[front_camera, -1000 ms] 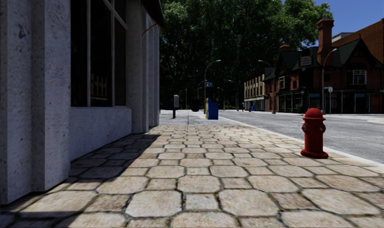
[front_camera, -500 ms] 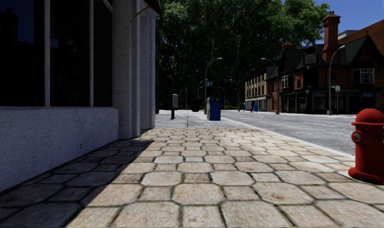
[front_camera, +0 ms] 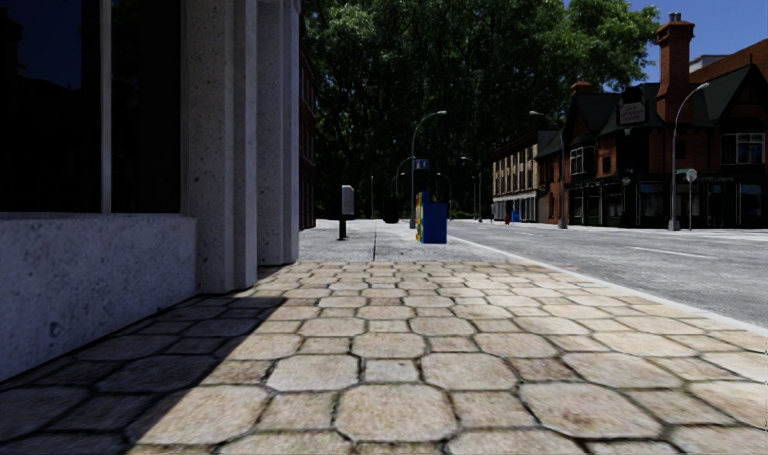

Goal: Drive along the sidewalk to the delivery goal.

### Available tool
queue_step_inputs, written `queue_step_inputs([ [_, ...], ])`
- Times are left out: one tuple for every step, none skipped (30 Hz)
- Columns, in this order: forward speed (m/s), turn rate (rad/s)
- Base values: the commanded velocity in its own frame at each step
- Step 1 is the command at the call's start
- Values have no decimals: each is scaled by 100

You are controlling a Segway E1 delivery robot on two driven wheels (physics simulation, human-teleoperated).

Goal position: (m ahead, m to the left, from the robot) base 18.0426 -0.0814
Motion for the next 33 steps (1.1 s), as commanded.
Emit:
queue_step_inputs([
  [200,0],
  [200,0],
  [200,0],
  [200,0],
  [200,0],
  [200,0],
  [200,0],
  [200,0],
  [200,0],
  [200,0],
  [200,0],
  [200,0],
  [200,0],
  [200,0],
  [200,0],
  [200,0],
  [200,0],
  [200,0],
  [200,0],
  [200,0],
  [200,0],
  [200,0],
  [200,0],
  [200,0],
  [200,0],
  [200,0],
  [200,0],
  [200,0],
  [200,0],
  [200,0],
  [200,0],
  [200,0],
  [200,0],
])
